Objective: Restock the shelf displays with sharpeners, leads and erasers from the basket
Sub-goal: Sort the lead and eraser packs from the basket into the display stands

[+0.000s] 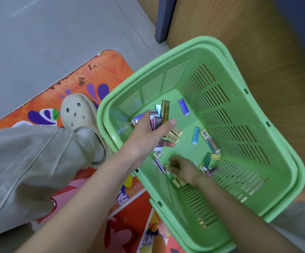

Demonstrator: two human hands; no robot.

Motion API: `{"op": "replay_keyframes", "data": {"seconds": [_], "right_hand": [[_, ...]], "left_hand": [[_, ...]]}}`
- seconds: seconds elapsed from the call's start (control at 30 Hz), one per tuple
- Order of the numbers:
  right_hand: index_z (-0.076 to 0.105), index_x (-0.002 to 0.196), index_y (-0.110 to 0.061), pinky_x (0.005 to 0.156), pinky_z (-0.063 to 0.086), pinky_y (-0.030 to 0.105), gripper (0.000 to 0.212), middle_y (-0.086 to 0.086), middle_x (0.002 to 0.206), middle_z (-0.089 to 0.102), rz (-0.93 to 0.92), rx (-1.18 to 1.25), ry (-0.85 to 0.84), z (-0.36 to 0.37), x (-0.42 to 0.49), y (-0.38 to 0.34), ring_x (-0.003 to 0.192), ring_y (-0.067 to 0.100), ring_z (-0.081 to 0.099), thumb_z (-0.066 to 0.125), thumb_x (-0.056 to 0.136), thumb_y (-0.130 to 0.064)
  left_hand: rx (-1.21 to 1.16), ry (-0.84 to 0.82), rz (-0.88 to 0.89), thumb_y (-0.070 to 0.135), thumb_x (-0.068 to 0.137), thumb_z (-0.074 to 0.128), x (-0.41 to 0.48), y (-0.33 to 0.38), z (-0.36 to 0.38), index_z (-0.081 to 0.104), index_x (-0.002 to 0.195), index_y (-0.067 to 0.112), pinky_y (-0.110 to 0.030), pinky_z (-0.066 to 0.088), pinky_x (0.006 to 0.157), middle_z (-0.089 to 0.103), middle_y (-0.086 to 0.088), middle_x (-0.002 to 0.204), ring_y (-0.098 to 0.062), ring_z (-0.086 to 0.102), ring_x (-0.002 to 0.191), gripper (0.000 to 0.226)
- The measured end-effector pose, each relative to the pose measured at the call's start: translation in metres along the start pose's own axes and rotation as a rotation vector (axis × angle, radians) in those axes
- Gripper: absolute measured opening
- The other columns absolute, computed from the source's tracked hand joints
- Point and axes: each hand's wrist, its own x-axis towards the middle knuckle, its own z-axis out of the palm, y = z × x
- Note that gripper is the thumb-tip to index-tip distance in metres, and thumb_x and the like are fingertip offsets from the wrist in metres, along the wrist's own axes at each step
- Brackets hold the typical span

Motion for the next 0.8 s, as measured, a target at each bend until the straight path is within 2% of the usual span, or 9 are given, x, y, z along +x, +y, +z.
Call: {"op": "replay_keyframes", "data": {"seconds": [0.1, 0.17, 0.3, 0.4, 0.47, 0.53, 0.63, 0.73, 0.8], "right_hand": [[0.059, 0.117, -0.013, 0.081, 0.041, 0.02, 0.034, 0.003, 0.108, 0.066, 0.011, -0.027, 0.055, 0.011, 0.007, 0.002, 0.1, 0.019, 0.061, 0.069, 0.086, -0.023], [0.062, 0.114, -0.013, 0.078, 0.042, 0.019, 0.031, 0.004, 0.105, 0.068, 0.01, -0.032, 0.066, 0.013, 0.008, 0.003, 0.098, 0.018, 0.061, 0.07, 0.085, -0.02], [0.063, 0.115, -0.015, 0.081, 0.042, 0.019, 0.027, 0.003, 0.105, 0.068, -0.004, -0.112, 0.058, 0.007, 0.012, 0.001, 0.101, 0.019, 0.061, 0.061, 0.088, -0.013], [0.055, 0.129, -0.016, 0.088, 0.039, 0.02, 0.04, 0.002, 0.117, 0.063, 0.016, -0.122, -0.021, 0.004, 0.012, -0.001, 0.108, 0.018, 0.058, 0.061, 0.089, -0.016], [0.053, 0.131, -0.017, 0.091, 0.039, 0.022, 0.046, 0.001, 0.122, 0.061, 0.054, -0.087, -0.038, 0.011, 0.007, -0.001, 0.106, 0.015, 0.056, 0.067, 0.087, -0.021], [0.057, 0.125, -0.017, 0.088, 0.04, 0.022, 0.043, 0.0, 0.118, 0.062, 0.061, -0.071, 0.022, 0.018, 0.004, 0.0, 0.098, 0.011, 0.054, 0.071, 0.085, -0.026], [0.063, 0.115, -0.014, 0.085, 0.04, 0.019, 0.032, 0.001, 0.114, 0.065, 0.057, -0.066, 0.093, 0.018, 0.004, 0.001, 0.096, 0.012, 0.057, 0.07, 0.086, -0.023], [0.067, 0.107, -0.015, 0.084, 0.041, 0.02, 0.02, 0.0, 0.111, 0.068, 0.064, -0.084, 0.125, 0.016, 0.002, 0.003, 0.097, 0.015, 0.061, 0.067, 0.088, -0.022], [0.068, 0.106, -0.016, 0.082, 0.041, 0.02, 0.023, -0.002, 0.105, 0.067, 0.071, -0.092, 0.128, 0.021, -0.002, 0.003, 0.09, 0.012, 0.057, 0.067, 0.088, -0.029]], "left_hand": [[0.015, -0.012, 0.003, 0.019, 0.089, 0.062, 0.0, -0.001, -0.003, 0.046, 0.114, 0.001, -0.022, 0.055, 0.06, 0.061, -0.017, 0.1, -0.011, 0.065, 0.066, 0.034], [0.013, -0.008, -0.003, 0.019, 0.089, 0.062, -0.001, -0.001, -0.005, 0.046, 0.114, 0.001, -0.022, 0.055, 0.06, 0.059, -0.024, 0.106, -0.01, 0.065, 0.067, 0.035], [0.023, 0.01, -0.005, 0.019, 0.089, 0.062, -0.004, 0.001, -0.007, 0.047, 0.112, 0.002, -0.022, 0.055, 0.059, 0.058, -0.029, 0.112, -0.011, 0.063, 0.067, 0.032], [0.038, 0.015, -0.001, 0.021, 0.089, 0.063, -0.008, 0.003, -0.005, 0.048, 0.11, 0.005, -0.026, 0.057, 0.062, 0.059, -0.025, 0.108, -0.011, 0.063, 0.065, 0.03], [0.04, 0.0, 0.005, 0.022, 0.089, 0.062, -0.016, 0.004, -0.002, 0.049, 0.11, 0.007, -0.027, 0.058, 0.065, 0.059, -0.018, 0.103, -0.009, 0.064, 0.064, 0.03], [0.057, -0.012, 0.025, 0.023, 0.089, 0.062, -0.024, 0.007, -0.002, 0.049, 0.114, 0.009, -0.03, 0.059, 0.07, 0.061, -0.008, 0.098, -0.007, 0.064, 0.063, 0.032], [0.048, -0.01, 0.061, 0.02, 0.089, 0.062, -0.03, 0.012, -0.004, 0.049, 0.115, 0.007, -0.029, 0.058, 0.067, 0.058, -0.001, 0.087, -0.004, 0.064, 0.063, 0.032], [0.075, -0.005, 0.061, 0.021, 0.089, 0.063, -0.037, 0.011, -0.008, 0.048, 0.113, 0.006, -0.03, 0.058, 0.067, 0.059, -0.007, 0.091, -0.01, 0.065, 0.067, 0.032], [0.084, -0.009, 0.061, 0.021, 0.089, 0.063, -0.043, 0.009, -0.01, 0.047, 0.113, 0.005, -0.03, 0.057, 0.065, 0.062, -0.015, 0.095, -0.014, 0.066, 0.067, 0.032]]}}
